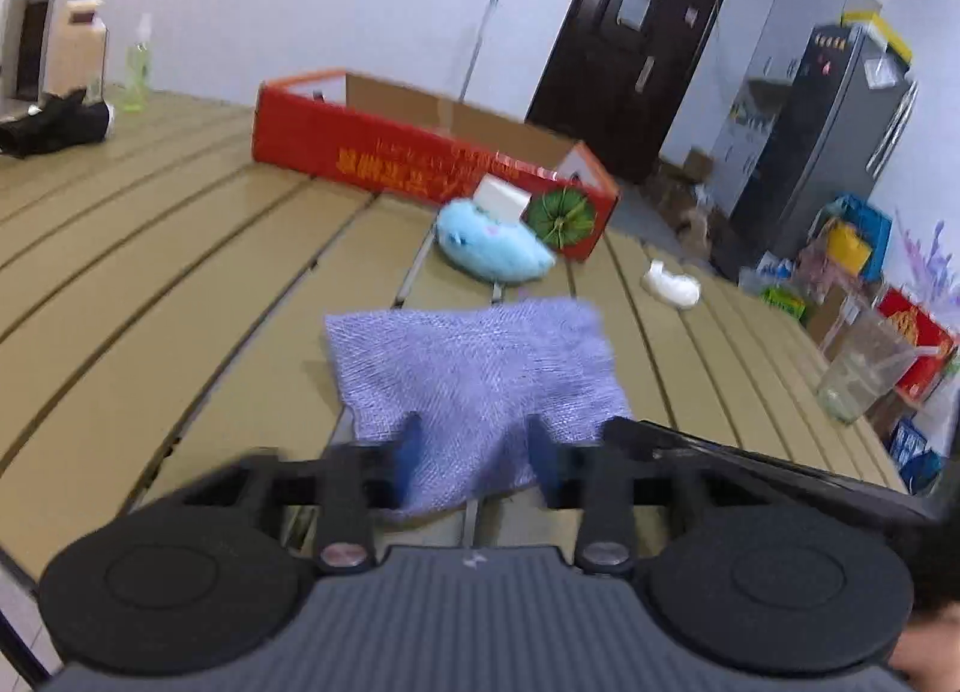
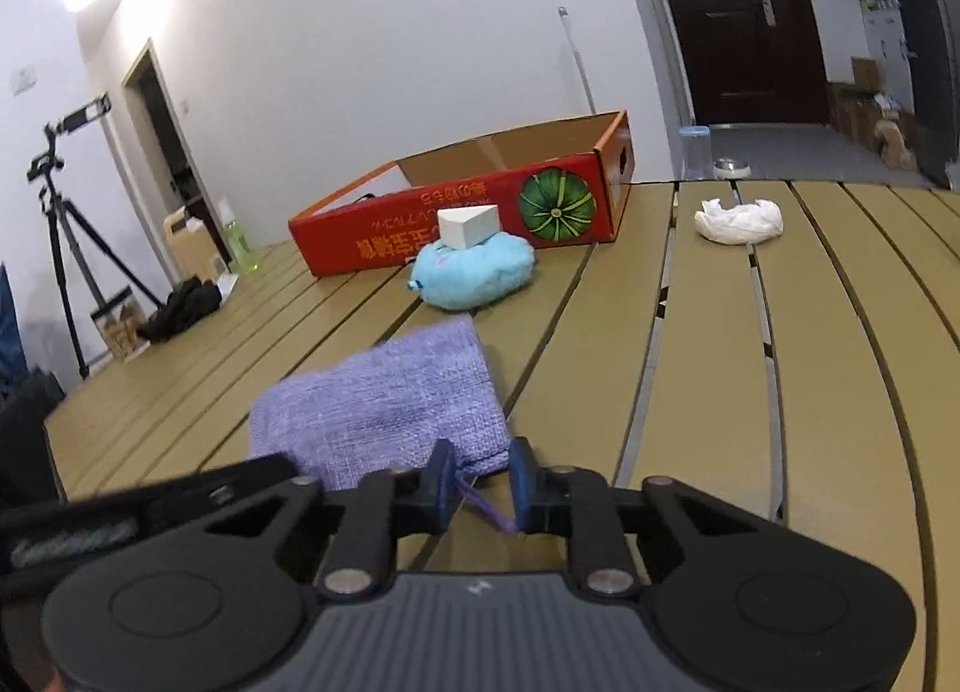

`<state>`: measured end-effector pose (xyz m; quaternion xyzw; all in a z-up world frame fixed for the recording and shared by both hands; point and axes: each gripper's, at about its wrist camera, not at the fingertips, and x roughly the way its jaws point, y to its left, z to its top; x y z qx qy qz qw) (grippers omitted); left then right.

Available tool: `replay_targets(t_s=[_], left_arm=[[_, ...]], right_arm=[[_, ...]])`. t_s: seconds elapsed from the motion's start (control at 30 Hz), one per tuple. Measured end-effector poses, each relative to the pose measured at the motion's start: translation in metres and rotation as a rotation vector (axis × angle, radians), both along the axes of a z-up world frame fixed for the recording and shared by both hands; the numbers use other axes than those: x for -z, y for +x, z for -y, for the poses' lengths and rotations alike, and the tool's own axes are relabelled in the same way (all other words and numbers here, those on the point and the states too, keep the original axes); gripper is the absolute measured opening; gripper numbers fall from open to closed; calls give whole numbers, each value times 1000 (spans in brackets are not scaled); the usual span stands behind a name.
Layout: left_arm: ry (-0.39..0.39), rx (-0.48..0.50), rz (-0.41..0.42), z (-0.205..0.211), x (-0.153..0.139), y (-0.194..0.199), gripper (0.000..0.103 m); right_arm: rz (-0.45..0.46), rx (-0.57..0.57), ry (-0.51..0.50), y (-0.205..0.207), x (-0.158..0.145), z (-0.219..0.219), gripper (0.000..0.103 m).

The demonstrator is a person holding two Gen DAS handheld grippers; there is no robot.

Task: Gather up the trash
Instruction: 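Grasp the purple burlap pouch with the left gripper, then carry the purple pouch down into the black bin and open the left gripper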

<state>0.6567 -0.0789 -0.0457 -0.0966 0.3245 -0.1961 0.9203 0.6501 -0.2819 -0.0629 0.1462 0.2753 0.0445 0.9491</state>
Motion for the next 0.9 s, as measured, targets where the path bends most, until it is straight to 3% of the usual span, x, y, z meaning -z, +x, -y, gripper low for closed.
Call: replay_targets(t_s=[0.07, 0.13, 0.27, 0.33, 0.4, 0.57, 0.67, 0.77, 0.9], left_arm=[[-22, -20, -31, -4, 3, 3, 5], [-51, -12, -32, -12, 1, -9, 4], [-70, 66, -55, -33, 3, -50, 3], [-95, 98, -70, -44, 8, -73, 3], [-100, 117, -71, -52, 8, -89, 3], [-71, 95, -43, -53, 5, -106, 3], [-41, 79, -17, -45, 6, -109, 4], [-38, 79, -4, -42, 5, -111, 5], [-22, 59, 41, -52, 0, -118, 14]], right_arm=[[-13, -21, 27, -4, -4, 4, 2], [-17, -72, 39, -15, -15, 7, 2], [-25, -296, -17, -55, -40, 3, 5], [23, -308, -16, -75, -47, 10, 13], [65, -293, 8, -83, -46, 20, 33], [70, -240, 145, -68, -31, 27, 54], [3, -245, 161, -53, -13, 12, 48], [-27, -269, 147, -48, -2, -4, 7], [-28, -266, 52, -54, -4, -16, 5]])
